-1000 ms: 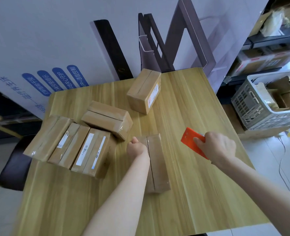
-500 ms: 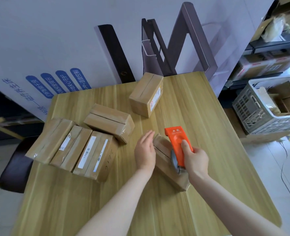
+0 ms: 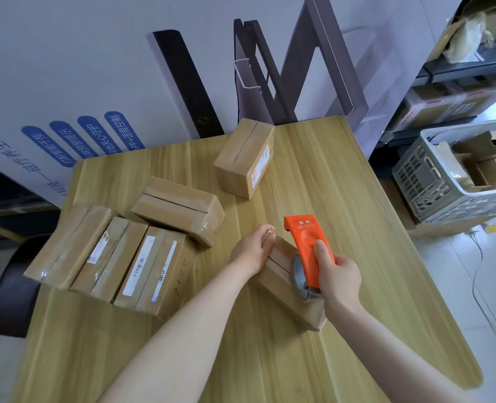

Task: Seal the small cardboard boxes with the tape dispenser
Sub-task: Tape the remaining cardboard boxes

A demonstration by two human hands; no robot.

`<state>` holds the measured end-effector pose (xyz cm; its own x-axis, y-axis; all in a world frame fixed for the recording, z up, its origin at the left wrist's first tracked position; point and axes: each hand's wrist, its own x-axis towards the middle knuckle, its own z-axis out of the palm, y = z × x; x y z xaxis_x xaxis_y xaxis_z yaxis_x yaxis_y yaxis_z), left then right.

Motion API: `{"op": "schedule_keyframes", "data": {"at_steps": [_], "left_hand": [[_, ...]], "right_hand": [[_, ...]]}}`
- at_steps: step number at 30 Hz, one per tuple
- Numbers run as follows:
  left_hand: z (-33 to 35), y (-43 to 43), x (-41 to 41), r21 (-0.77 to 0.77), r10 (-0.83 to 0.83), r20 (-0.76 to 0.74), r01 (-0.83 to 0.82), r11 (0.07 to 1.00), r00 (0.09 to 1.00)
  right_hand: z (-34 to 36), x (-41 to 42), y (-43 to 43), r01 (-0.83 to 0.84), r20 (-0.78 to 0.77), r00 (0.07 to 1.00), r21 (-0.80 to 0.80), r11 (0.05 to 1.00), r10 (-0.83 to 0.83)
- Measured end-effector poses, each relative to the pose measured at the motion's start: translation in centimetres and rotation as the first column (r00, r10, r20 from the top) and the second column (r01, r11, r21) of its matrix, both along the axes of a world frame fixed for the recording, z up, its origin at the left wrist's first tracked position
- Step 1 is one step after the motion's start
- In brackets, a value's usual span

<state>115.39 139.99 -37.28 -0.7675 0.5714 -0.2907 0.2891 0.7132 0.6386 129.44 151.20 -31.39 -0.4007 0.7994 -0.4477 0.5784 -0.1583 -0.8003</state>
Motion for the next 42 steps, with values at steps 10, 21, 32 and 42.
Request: {"op": "schedule_keyframes", "data": {"at_steps": [10,21,32,42], "left_hand": [[1.6,-1.9,-0.8,0.257,0.411,0.674,-0.716,0.649,0.614],[1.8,-8.4,2.0,0.144,0.096,-0.053,-0.087,0.986,0.994],[4.7,-6.1,-4.0,-0.629,-0.915,-0.192,0.672,0.391,0.354],[3.8,-7.2,-3.9,-0.405,-0.688,-0.709,0.71,0.576,0.155]], "right_hand": [[0.2,0.2,-0.4,0.025,-0.035,0.999,-0.025,0.999,-0.026],[0.7,0.2,-0.3,0.017,-0.03,0.999,-0.035,0.999,-0.018],[1.0,-0.1,0.2,0.018,-0.024,0.999,-0.118,0.993,-0.021],[0.8,-0.2,0.1,0.035,-0.024,0.999,-0.087,0.996,-0.037]]}}
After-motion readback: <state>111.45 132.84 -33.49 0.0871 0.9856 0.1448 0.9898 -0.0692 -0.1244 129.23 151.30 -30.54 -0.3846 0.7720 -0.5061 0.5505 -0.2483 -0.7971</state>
